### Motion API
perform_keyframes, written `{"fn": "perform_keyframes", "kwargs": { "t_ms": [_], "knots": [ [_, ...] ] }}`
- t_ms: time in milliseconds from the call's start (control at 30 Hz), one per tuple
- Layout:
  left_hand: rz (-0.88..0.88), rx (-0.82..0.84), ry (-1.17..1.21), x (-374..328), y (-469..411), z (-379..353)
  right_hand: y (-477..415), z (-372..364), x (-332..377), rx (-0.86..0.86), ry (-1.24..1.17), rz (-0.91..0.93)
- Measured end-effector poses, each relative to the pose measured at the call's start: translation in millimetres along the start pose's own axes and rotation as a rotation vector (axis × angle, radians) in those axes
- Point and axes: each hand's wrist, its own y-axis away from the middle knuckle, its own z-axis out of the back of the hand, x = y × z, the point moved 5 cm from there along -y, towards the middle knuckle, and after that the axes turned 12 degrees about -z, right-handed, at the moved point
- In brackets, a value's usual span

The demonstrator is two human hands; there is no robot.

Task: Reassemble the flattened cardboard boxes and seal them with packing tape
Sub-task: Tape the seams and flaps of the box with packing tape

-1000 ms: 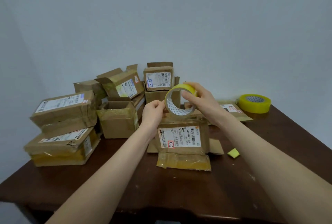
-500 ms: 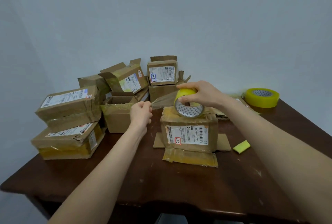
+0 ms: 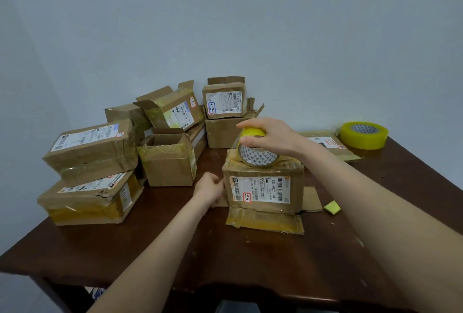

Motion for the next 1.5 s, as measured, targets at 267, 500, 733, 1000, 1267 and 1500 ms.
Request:
{"fn": "perform_keyframes", "kwargs": {
  "t_ms": [267, 500, 733, 1000, 1267, 1500],
  "knots": [
    [-0.659, 0.100, -0.286, -79.8, 24.7, 0.7, 1.9, 5.1, -11.3, 0.022, -0.237, -0.095],
    [-0.811, 0.134, -0.518, -78.9, 21.4, -4.6, 16.8, 22.0, -40.3, -0.127, -0.520, -0.210],
    [-0.778, 0.200, -0.733, -84.8, 25.3, -7.9, 23.7, 56.7, -40.1, -0.116, -0.203, -0.176],
    [-0.767, 0.184, -0.775, -90.3, 29.9, -9.9, 24.3, 76.9, -58.4, -0.093, 0.001, -0.237],
    [-0.744, 0.198, -0.926, -128.0, 41.4, -51.7, 30.0, 61.8, -66.5, -0.185, -0.008, -0.192],
    [-0.893, 0.187, -0.907, -124.3, 31.1, -55.9, 35.9, 53.3, -70.3, -0.064, -0.458, -0.305]
  ]
}}
